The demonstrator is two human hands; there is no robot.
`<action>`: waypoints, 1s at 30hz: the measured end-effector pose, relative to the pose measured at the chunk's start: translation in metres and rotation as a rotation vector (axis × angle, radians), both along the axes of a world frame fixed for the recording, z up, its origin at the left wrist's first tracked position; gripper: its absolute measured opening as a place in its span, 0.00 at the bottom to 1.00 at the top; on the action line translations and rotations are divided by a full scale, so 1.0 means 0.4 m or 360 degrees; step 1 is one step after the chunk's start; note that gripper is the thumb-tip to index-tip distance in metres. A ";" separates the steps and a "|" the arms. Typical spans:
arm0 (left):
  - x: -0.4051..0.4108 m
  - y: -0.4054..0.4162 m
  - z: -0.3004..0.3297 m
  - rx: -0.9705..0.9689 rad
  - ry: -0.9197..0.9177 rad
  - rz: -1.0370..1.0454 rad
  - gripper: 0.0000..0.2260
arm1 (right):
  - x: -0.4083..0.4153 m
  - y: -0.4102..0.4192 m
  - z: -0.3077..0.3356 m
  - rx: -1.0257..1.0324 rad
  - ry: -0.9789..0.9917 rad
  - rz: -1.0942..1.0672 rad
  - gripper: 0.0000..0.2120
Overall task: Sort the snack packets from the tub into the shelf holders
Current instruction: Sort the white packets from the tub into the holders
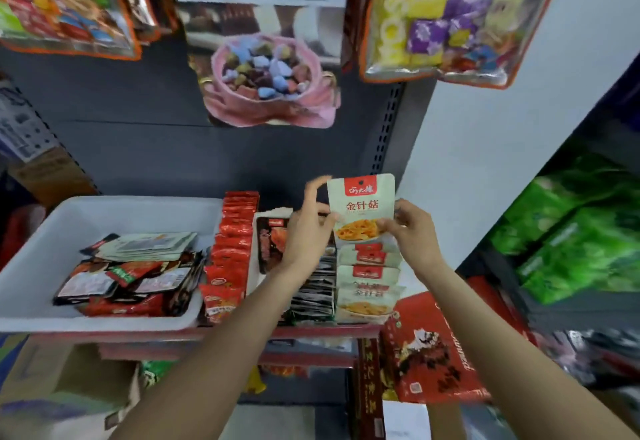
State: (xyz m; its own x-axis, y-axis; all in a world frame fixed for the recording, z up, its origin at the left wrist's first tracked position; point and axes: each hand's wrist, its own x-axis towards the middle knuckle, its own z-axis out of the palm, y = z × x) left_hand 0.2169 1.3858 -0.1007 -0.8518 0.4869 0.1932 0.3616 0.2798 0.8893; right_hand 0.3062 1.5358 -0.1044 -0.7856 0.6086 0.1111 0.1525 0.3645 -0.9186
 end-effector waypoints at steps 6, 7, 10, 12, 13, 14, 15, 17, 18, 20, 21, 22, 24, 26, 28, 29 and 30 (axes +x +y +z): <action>0.025 0.021 -0.008 -0.0240 0.0289 -0.0004 0.10 | 0.046 0.065 -0.045 0.0325 -0.0369 0.0105 0.05; 0.026 0.023 -0.006 -0.0249 0.0343 -0.0004 0.09 | 0.049 0.065 -0.041 0.0317 -0.0307 0.0083 0.07; 0.026 0.034 0.001 -0.0386 0.0584 -0.0065 0.08 | 0.048 0.058 -0.011 0.0296 -0.0070 0.0054 0.09; 0.023 0.040 0.002 -0.0582 0.0764 -0.0142 0.07 | 0.046 0.056 -0.002 0.0414 -0.0099 0.0129 0.06; 0.021 0.042 -0.002 -0.0679 0.0833 -0.0187 0.06 | 0.046 0.056 -0.008 0.0470 -0.0163 0.0159 0.06; 0.019 0.042 -0.008 -0.0769 0.0876 -0.0230 0.06 | 0.046 0.056 -0.018 0.0522 -0.0238 0.0177 0.07; 0.019 0.043 -0.015 -0.0851 0.0892 -0.0268 0.06 | 0.046 0.056 -0.030 0.0581 -0.0312 0.0190 0.07; 0.019 0.047 -0.032 -0.0973 0.0843 -0.0319 0.09 | 0.045 0.055 -0.049 0.0666 -0.0434 0.0204 0.08; 0.018 0.049 -0.039 -0.0991 0.0785 -0.0337 0.09 | 0.043 0.055 -0.051 0.0662 -0.0465 0.0207 0.08; 0.012 0.051 -0.042 -0.0940 0.0634 -0.0323 0.08 | 0.036 0.054 -0.041 0.0618 -0.0487 0.0208 0.07; 0.006 0.050 -0.040 -0.0892 0.0550 -0.0297 0.07 | 0.033 0.051 -0.032 0.0604 -0.0478 0.0206 0.05; -0.001 0.047 -0.036 -0.0836 0.0480 -0.0267 0.06 | 0.029 0.047 -0.024 0.0594 -0.0457 0.0199 0.03; -0.011 0.038 -0.029 -0.0704 0.0392 -0.0201 0.06 | 0.020 0.032 -0.011 0.0638 -0.0395 0.0182 0.06; -0.020 0.018 -0.026 -0.0578 0.0348 -0.0124 0.07 | 0.006 0.005 -0.002 0.0819 -0.0363 0.0154 0.09; -0.032 -0.018 -0.029 -0.0486 0.0317 -0.0046 0.08 | -0.015 -0.037 0.008 0.0959 -0.0331 0.0172 0.11; -0.041 -0.042 -0.035 -0.0448 0.0303 -0.0012 0.08 | -0.030 -0.062 0.013 0.0980 -0.0321 0.0224 0.11; -0.050 -0.069 -0.039 -0.0418 0.0290 0.0020 0.08 | -0.046 -0.090 0.013 0.0980 -0.0325 0.0299 0.11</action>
